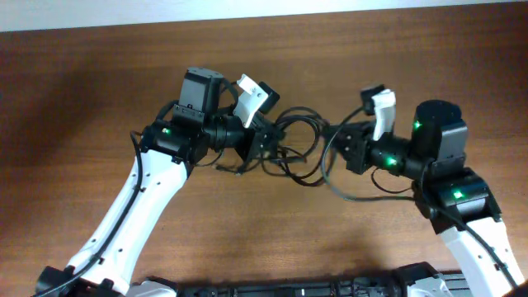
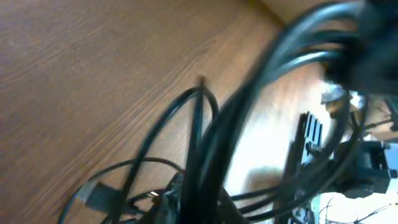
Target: Untangle cables
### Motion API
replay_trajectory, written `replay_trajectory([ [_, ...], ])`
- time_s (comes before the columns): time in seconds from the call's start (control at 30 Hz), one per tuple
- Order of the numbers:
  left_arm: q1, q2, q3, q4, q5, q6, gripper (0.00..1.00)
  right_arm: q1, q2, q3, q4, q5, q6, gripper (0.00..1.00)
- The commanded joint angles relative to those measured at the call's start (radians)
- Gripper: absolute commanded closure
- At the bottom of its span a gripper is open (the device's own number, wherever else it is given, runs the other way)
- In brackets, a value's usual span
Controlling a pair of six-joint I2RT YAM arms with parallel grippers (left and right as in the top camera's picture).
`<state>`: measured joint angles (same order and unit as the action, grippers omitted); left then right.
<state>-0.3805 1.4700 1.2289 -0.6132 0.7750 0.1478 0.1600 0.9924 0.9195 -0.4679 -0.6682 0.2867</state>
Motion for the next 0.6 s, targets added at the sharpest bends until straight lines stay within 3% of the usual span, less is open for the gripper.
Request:
replay_trajectory([
  [0.0,0.067,-0.045,0.012,-0.024,-0.038,0.008,0.99,-0.105,-0.010,0.016,-0.135,0.382,0.108,0.96],
  [0.1,0.095,-0.109,0.012,-0.019,0.061,0.007,1.00,-0.180,-0.009,0.016,-0.241,0.467,0.108,0.95],
  [0.17,0.095,-0.149,0.012,0.026,0.208,0.007,1.00,-0.202,-0.008,0.016,-0.292,0.544,0.108,0.95],
  [0.27,0.097,-0.177,0.012,0.116,0.280,0.007,1.00,-0.202,-0.008,0.016,-0.312,0.517,0.043,0.96],
  [0.3,0.110,-0.188,0.012,0.126,0.231,0.007,0.95,-0.202,-0.006,0.016,-0.346,0.647,0.065,0.96],
  [0.33,0.140,-0.208,0.012,0.106,0.103,0.007,0.76,-0.202,-0.004,0.016,-0.369,0.764,0.099,0.96],
  [0.4,0.217,-0.231,0.012,-0.003,-0.155,0.007,0.62,-0.208,-0.002,0.016,-0.381,0.901,0.116,0.96],
  [0.43,0.245,-0.231,0.012,-0.043,-0.214,0.007,0.49,-0.229,-0.002,0.016,-0.381,0.918,0.140,0.96],
  [0.47,0.280,-0.231,0.012,-0.087,-0.261,0.007,0.43,-0.253,-0.002,0.016,-0.381,0.916,0.148,0.96],
  [0.53,0.374,-0.230,0.012,-0.134,-0.273,-0.005,0.47,-0.313,-0.002,0.016,-0.382,0.855,0.164,0.96],
  [0.57,0.406,-0.230,0.012,-0.132,-0.206,-0.019,0.46,-0.325,-0.002,0.016,-0.354,0.680,0.116,0.96],
])
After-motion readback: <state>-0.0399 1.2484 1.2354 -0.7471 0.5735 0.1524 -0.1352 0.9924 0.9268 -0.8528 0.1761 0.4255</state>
